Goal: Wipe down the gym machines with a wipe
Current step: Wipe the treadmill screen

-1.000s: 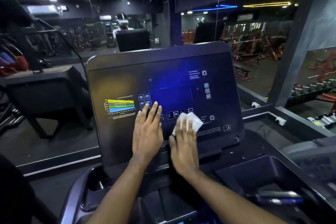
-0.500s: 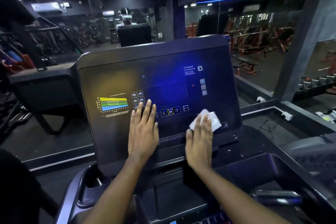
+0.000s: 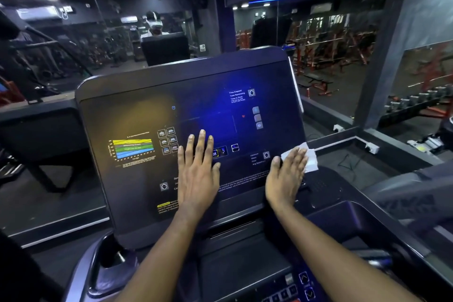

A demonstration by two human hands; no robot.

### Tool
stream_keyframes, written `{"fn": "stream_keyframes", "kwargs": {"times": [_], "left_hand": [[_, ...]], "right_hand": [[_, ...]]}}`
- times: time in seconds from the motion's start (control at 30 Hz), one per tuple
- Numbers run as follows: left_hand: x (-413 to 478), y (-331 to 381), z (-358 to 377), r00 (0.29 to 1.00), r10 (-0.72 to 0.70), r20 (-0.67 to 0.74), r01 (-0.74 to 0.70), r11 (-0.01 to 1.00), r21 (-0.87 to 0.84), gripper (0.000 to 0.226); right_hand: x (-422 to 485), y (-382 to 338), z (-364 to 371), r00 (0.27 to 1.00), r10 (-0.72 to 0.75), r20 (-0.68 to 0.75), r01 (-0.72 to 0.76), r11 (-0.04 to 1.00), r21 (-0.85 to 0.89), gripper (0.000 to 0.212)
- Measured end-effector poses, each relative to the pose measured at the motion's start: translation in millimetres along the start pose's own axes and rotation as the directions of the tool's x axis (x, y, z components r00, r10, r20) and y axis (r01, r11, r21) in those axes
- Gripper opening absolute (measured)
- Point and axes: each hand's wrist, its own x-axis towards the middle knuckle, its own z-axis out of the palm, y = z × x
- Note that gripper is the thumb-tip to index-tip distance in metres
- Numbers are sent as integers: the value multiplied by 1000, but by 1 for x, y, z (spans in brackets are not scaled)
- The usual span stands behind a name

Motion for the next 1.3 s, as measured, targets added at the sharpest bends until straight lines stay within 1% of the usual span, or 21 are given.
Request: {"fn": "stream_keyframes", "kwargs": {"times": [0.1, 0.27, 0.33, 0.37, 0.43, 0.5, 0.53, 0.6, 0.67, 0.73, 0.77, 0.8, 0.83, 0.9, 0.93, 0.97, 1.03, 1.1, 1.17, 1.23, 1.3], "left_hand": [[0, 2, 5, 1000, -4, -3, 4, 999, 36, 68], [0, -2, 8, 1000, 14, -26, -12, 998, 69, 68], [0, -2, 9, 999, 14, -37, -11, 997, 71, 68], [0, -1, 10, 999, 13, -37, -11, 998, 70, 69], [0, -1, 11, 999, 14, -42, -11, 998, 65, 69], [-1, -2, 12, 999, 17, -46, -14, 998, 59, 68], [-2, -2, 11, 999, 21, -46, -18, 998, 56, 68], [-2, -5, 10, 999, 29, -41, -27, 998, 51, 68], [-2, -6, 9, 999, 33, -33, -31, 998, 49, 68], [-2, -5, 10, 999, 27, -31, -25, 998, 50, 69], [-2, -5, 11, 999, 24, -33, -22, 999, 49, 69], [-2, -5, 11, 999, 22, -35, -20, 999, 48, 70], [-2, -5, 12, 999, 22, -37, -20, 999, 48, 70], [-2, -6, 12, 999, 27, -39, -25, 999, 47, 70], [-2, -6, 12, 999, 32, -35, -31, 998, 48, 70], [-3, -7, 12, 999, 39, -29, -37, 998, 49, 70], [-3, -10, 11, 999, 50, -22, -48, 998, 49, 71], [-3, -12, 10, 998, 59, -12, -58, 997, 51, 71], [-4, -12, 10, 998, 55, -8, -55, 997, 48, 71], [-4, -9, 10, 999, 36, -15, -36, 999, 33, 70], [-4, -6, 10, 999, 30, -21, -29, 999, 32, 70]], "right_hand": [[-22, 7, 3, 988, -140, 58, 142, 990, -20, 74], [34, -19, -9, 998, -57, 2, 57, 998, 9, 72], [46, -43, -8, 982, -188, 16, 188, 982, 19, 70], [42, -51, -6, 949, -312, 36, 312, 950, 19, 68], [15, -51, -3, 823, -552, 133, 556, 831, 8, 61], [-22, -29, -4, 725, -644, 244, 669, 743, -24, 61], [-34, -14, -5, 721, -644, 257, 674, 737, -45, 61], [-36, 7, -5, 808, -559, 186, 581, 808, -100, 61], [-10, 0, -4, 929, -367, 53, 371, 923, -106, 62], [25, -31, -5, 974, -227, -19, 226, 974, -32, 66], [39, -48, -6, 968, -251, -14, 251, 968, -6, 67], [45, -64, -6, 939, -345, 12, 345, 939, 5, 66], [44, -76, -5, 875, -480, 59, 480, 877, 3, 63], [21, -79, -5, 682, -701, 210, 719, 695, -14, 58], [6, -69, -5, 611, -738, 286, 774, 633, -21, 57], [-6, -54, -5, 591, -741, 318, 788, 615, -32, 58], [-11, -20, -8, 686, -685, 244, 717, 694, -68, 58], [7, -6, -12, 841, -528, 120, 539, 837, -97, 59], [42, -23, -14, 940, -341, 9, 341, 937, -75, 62], [78, -53, -18, 971, -240, -4, 240, 971, -24, 66], [92, -71, -22, 936, -350, 41, 351, 936, -15, 65]]}}
